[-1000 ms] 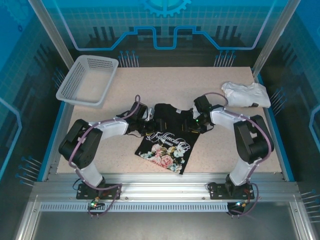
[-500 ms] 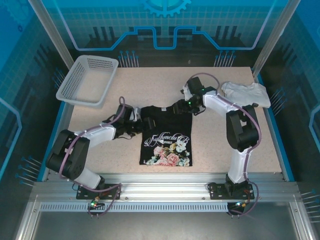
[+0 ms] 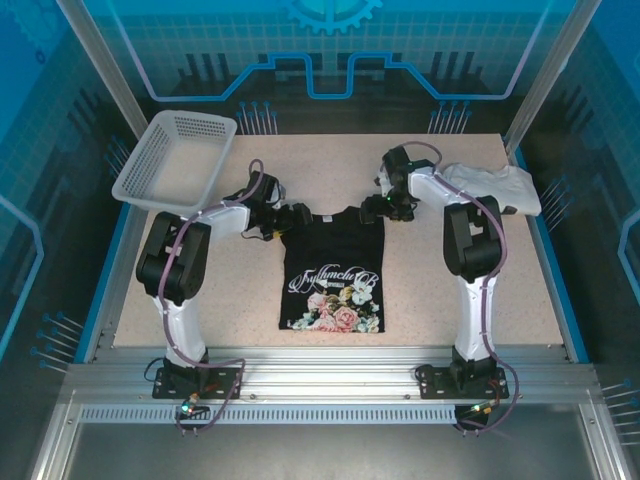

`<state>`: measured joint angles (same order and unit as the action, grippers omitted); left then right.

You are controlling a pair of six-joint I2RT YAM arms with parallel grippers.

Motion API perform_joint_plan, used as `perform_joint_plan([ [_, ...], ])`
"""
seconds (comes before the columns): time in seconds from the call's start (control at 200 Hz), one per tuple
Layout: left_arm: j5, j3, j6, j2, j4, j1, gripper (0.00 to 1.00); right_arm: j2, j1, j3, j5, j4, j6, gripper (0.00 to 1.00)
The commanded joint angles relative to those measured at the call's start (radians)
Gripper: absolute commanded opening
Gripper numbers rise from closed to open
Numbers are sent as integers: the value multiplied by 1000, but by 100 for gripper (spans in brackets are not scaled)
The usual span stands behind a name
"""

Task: Fold the inside-out t-shirt

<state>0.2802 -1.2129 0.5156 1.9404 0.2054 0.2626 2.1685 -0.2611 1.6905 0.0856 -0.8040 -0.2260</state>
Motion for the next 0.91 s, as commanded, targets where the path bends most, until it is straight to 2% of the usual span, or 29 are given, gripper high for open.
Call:
perform_joint_plan([
  [0.0,-31,-30,-52,13,119,1,90,22,-24,37,14,-98,22,85],
  [0.2,-68,-10,-74,-6,164,17,90,42,-42,28,78,-132,23,77],
  [0.565,-179,78,-59,-160,114,17,91,-10,-49,-46,121,-71,-12,76],
  [0.735,-96,83,-33,-111,100,21,90,-11,-50,-68,139,-56,-19,76],
  [0.9,-11,53,-11,-30,69,66,89,-5,-62,-83,166,-47,-27,74],
])
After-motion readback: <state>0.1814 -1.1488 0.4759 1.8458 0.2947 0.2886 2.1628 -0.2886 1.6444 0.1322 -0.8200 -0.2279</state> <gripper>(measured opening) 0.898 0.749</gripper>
